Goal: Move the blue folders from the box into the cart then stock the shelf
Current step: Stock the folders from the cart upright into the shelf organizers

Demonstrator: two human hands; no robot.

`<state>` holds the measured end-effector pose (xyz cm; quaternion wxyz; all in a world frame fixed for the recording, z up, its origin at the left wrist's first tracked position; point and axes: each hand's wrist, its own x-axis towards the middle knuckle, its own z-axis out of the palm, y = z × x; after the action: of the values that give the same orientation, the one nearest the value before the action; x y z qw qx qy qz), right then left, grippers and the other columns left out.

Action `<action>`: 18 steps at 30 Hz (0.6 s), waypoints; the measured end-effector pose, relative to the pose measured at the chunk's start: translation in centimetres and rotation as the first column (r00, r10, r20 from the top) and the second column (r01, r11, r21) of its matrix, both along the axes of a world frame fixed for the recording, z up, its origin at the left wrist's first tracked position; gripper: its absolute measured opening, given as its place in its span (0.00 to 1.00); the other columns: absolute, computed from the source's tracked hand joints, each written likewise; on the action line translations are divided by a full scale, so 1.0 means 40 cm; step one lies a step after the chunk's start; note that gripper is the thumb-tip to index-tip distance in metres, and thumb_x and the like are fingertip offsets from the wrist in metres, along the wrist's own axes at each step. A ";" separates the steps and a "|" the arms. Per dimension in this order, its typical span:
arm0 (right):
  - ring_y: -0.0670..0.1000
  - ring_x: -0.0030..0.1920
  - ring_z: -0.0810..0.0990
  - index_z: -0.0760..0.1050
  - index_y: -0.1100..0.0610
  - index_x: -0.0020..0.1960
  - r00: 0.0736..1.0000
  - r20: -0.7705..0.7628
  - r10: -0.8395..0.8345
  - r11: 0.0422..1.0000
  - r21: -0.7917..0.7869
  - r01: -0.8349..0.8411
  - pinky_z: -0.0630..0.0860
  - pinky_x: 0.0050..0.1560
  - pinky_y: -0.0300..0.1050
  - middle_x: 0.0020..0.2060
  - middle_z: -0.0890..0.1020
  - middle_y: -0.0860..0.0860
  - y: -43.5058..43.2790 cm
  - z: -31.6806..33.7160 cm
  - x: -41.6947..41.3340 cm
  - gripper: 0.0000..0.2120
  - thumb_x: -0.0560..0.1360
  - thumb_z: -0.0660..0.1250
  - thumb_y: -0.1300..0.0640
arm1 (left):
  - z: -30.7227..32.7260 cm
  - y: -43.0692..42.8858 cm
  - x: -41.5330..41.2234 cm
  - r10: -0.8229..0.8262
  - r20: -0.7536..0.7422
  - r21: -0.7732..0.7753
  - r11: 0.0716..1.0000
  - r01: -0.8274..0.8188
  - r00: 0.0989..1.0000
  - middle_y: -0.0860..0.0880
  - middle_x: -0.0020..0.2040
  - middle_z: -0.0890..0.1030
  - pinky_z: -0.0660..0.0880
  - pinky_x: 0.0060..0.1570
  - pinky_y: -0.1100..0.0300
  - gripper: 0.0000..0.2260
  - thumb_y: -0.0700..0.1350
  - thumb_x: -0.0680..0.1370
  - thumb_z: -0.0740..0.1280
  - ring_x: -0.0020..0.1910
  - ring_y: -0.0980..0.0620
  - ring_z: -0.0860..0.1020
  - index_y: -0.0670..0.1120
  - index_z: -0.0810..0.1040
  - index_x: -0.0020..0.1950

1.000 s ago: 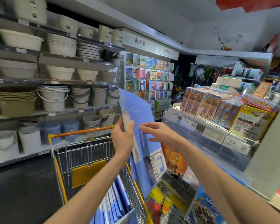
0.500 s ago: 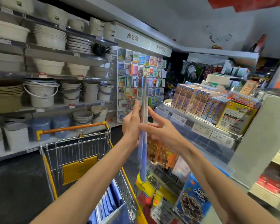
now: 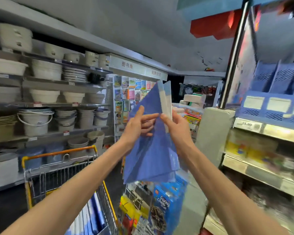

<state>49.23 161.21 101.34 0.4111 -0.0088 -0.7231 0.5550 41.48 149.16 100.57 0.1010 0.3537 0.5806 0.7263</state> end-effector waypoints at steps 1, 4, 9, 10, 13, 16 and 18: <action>0.47 0.46 0.80 0.79 0.57 0.57 0.999 -0.016 -0.039 0.998 0.056 0.040 0.77 0.51 0.47 0.49 0.85 0.57 0.027 0.027 0.038 0.08 0.80 0.66 0.62 | 0.021 0.019 0.022 0.026 -0.062 0.007 1.000 -0.026 0.998 0.39 0.47 0.78 0.73 0.42 0.57 0.18 0.56 0.85 0.55 0.45 0.46 0.76 0.50 0.82 0.57; 0.49 0.42 0.75 0.79 0.59 0.56 0.992 -0.084 -0.091 0.991 0.087 0.098 0.74 0.44 0.47 0.42 0.83 0.58 0.079 0.102 0.136 0.07 0.80 0.65 0.64 | 0.070 0.070 0.030 0.223 -0.251 0.003 0.973 -0.229 0.942 0.49 0.48 0.85 0.76 0.44 0.59 0.13 0.50 0.81 0.68 0.47 0.55 0.82 0.50 0.79 0.65; 0.36 0.35 0.78 0.76 0.62 0.60 0.972 -0.228 -0.059 0.994 0.078 0.079 0.73 0.38 0.30 0.41 0.81 0.47 0.165 0.226 0.332 0.09 0.81 0.64 0.65 | 0.149 0.123 0.084 0.441 -0.247 -0.066 0.881 -0.469 0.863 0.54 0.68 0.76 0.73 0.66 0.52 0.41 0.67 0.68 0.75 0.64 0.53 0.77 0.48 0.69 0.74; 0.38 0.37 0.79 0.76 0.64 0.60 0.964 -0.266 -0.034 0.997 0.056 0.050 0.75 0.40 0.32 0.43 0.82 0.48 0.184 0.251 0.371 0.09 0.81 0.64 0.64 | 0.166 0.142 0.083 0.445 -0.164 -0.093 0.882 -0.463 0.881 0.52 0.69 0.76 0.73 0.67 0.50 0.47 0.71 0.64 0.75 0.64 0.51 0.77 0.46 0.68 0.74; 0.41 0.40 0.79 0.74 0.66 0.61 0.932 -0.362 -0.002 1.000 -0.014 -0.003 0.75 0.44 0.32 0.44 0.82 0.48 0.225 0.304 0.461 0.11 0.80 0.65 0.65 | 0.225 0.201 0.107 0.375 0.000 -0.084 0.924 -0.373 0.927 0.45 0.58 0.84 0.79 0.59 0.54 0.55 0.82 0.52 0.70 0.57 0.47 0.82 0.40 0.80 0.63; 0.41 0.39 0.79 0.75 0.62 0.62 0.936 -0.344 -0.069 0.998 -0.010 0.070 0.75 0.41 0.33 0.45 0.81 0.48 0.272 0.338 0.544 0.11 0.81 0.62 0.65 | 0.278 0.274 0.202 0.280 0.027 0.085 0.956 -0.281 0.960 0.50 0.37 0.81 0.74 0.29 0.68 0.22 0.64 0.73 0.73 0.36 0.52 0.79 0.45 0.79 0.38; 0.42 0.35 0.76 0.76 0.58 0.56 0.954 -0.279 -0.113 0.992 0.014 0.122 0.74 0.36 0.36 0.38 0.80 0.45 0.311 0.351 0.588 0.07 0.81 0.61 0.63 | 0.289 0.330 0.241 0.254 0.028 0.177 0.951 -0.255 0.967 0.50 0.40 0.84 0.78 0.33 0.63 0.17 0.60 0.74 0.74 0.37 0.51 0.82 0.47 0.81 0.39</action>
<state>72.75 173.67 115.37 0.5406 0.0326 -0.6652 0.5140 51.12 162.36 112.14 -0.0242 0.2821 0.5535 0.7832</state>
